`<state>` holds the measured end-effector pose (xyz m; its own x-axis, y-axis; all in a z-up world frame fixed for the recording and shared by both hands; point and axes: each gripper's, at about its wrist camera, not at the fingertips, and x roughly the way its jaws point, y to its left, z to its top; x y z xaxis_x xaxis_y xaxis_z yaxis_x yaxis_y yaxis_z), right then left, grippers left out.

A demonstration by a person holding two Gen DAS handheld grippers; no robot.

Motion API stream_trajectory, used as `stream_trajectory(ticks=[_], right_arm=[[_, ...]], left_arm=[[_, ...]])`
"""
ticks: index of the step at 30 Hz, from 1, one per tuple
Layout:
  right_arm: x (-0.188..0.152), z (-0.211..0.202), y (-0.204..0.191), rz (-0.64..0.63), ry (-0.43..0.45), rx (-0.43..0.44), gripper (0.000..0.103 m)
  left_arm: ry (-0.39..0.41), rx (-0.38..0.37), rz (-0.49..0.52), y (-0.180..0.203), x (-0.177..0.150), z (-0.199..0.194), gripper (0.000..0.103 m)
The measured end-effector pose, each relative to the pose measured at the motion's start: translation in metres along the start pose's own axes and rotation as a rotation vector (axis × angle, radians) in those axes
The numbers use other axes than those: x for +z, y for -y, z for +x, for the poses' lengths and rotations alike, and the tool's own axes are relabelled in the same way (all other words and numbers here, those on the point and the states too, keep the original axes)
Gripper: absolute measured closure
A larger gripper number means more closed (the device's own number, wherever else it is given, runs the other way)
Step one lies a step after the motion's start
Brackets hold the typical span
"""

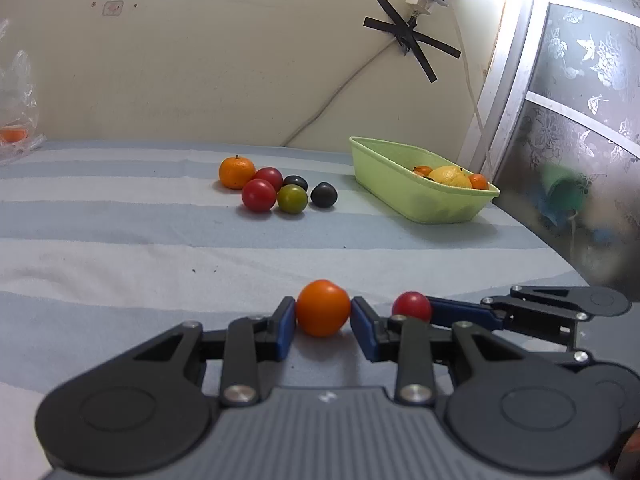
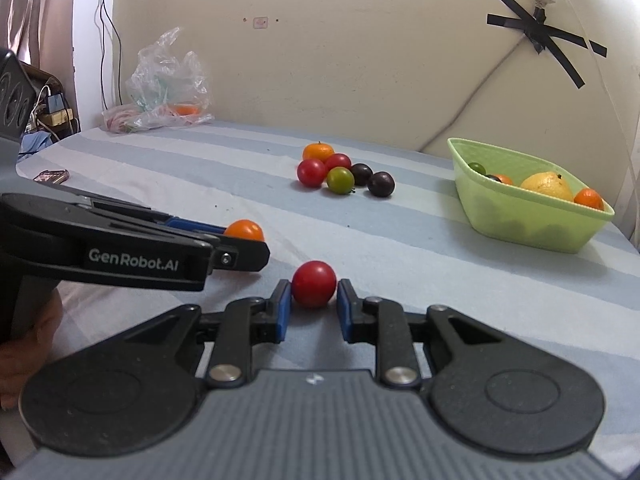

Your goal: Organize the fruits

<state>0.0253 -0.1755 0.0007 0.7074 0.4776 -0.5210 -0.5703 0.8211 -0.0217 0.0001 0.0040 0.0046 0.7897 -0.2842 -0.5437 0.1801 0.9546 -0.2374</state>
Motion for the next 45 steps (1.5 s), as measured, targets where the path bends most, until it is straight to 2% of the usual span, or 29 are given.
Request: stream_trajectory(ticks=[10, 24, 30, 45], right_arm=[[-0.0006, -0.0002, -0.0013, 0.012, 0.001, -0.018, 0.072], [-0.0006, -0.0002, -0.0022, 0.017, 0.001, -0.03, 0.07], [-0.0007, -0.0003, 0.0007, 0.033, 0.001, -0.034, 0.066], [-0.0011, -0.0008, 0.001, 0.03, 0.002, -0.035, 0.066]], left_arm=[[0.0, -0.009, 0.008, 0.0002, 0.0003, 0.0002, 0.066], [0.003, 0.001, 0.006, 0.002, 0.0003, 0.0005, 0.064], [0.003, -0.001, 0.004, 0.0014, 0.0005, 0.0015, 0.061], [0.009, 0.003, -0.008, -0.0012, 0.0008, 0.0009, 0.063]])
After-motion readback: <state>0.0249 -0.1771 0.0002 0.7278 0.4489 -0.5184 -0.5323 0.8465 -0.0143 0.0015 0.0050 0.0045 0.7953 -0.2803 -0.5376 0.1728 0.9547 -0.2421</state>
